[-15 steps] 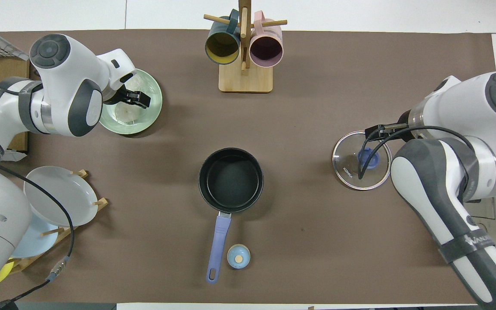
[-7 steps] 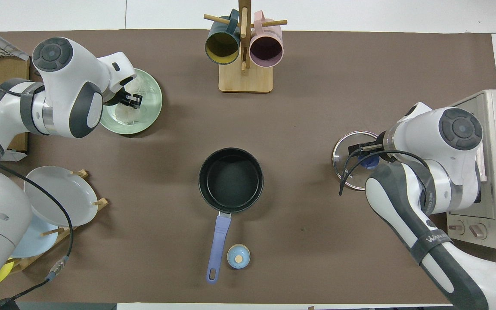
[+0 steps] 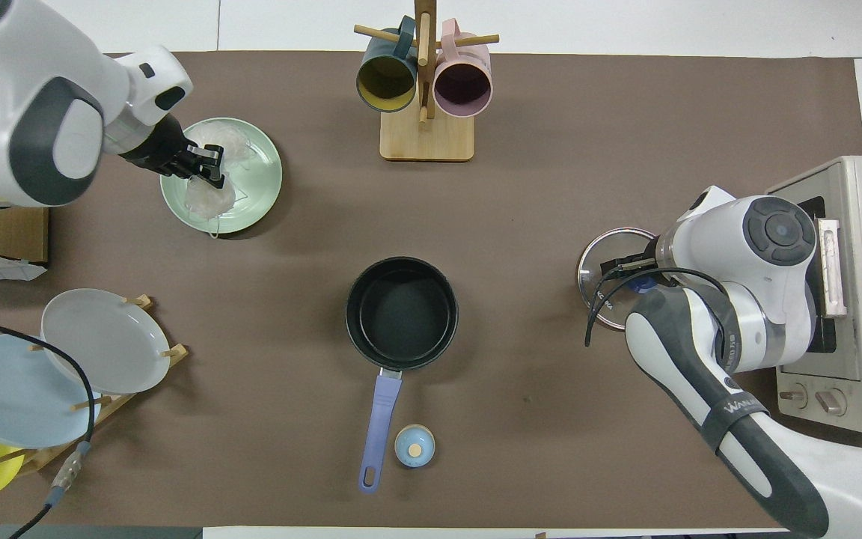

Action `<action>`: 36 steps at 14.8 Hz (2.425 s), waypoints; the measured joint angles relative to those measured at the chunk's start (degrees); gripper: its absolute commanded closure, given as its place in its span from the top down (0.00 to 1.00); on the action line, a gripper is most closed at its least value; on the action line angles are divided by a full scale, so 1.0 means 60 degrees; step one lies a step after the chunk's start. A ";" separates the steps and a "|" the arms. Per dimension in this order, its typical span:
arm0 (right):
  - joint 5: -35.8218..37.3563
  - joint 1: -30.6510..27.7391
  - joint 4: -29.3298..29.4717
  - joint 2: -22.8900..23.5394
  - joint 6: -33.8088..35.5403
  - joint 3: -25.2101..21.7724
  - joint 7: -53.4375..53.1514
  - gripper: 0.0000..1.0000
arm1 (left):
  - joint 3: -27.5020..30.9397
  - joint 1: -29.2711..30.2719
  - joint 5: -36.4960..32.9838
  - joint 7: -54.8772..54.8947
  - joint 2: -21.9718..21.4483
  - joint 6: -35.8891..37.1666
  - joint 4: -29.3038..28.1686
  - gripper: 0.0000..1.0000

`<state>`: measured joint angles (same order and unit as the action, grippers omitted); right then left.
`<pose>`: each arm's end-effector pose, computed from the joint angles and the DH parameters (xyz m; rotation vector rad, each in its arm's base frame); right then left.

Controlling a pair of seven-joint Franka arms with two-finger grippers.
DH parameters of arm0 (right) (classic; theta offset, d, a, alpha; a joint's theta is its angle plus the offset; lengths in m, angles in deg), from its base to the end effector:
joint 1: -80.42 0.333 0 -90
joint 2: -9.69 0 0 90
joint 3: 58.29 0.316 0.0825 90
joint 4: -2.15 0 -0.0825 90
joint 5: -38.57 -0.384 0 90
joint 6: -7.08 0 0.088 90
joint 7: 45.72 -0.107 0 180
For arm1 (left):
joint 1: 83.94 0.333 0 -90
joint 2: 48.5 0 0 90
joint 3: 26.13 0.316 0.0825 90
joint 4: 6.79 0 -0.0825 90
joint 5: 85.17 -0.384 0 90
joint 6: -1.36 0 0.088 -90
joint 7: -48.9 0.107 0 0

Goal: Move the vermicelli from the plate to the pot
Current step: 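Drop the noodles in the pot while the right gripper lifts the lid, then withdraw the left gripper while the right gripper moves the lid over the pot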

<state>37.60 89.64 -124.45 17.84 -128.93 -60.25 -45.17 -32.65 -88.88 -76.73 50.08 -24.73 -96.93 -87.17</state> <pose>0.5432 0.0695 0.3174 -3.1270 -0.1952 -0.0339 0.6583 -0.1348 0.4627 2.9430 -0.2726 -0.1723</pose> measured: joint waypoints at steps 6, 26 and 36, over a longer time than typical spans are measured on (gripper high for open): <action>0.0000 0.0008 -0.0034 0.0000 0.0000 0.0000 0.0170 0.74 | -0.0479 -0.1139 0.0682 -0.3096 -0.2731 0.1812 -0.0655 0.00; -0.0593 0.0049 0.2832 -0.0015 0.3075 0.1100 -0.0531 0.63 | -0.0505 -0.4288 0.0315 -0.5440 -0.1442 -0.4471 -0.5172 1.00; -0.0488 0.1426 0.4116 0.0412 0.3484 0.1993 -0.4187 0.59 | -0.0090 -0.0881 -0.0036 -0.2468 -0.4121 0.0011 -0.3410 1.00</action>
<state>34.67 98.20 -99.76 20.31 -108.03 -48.29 -70.29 -33.19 -94.17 -76.94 35.27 -49.46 -96.86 -107.63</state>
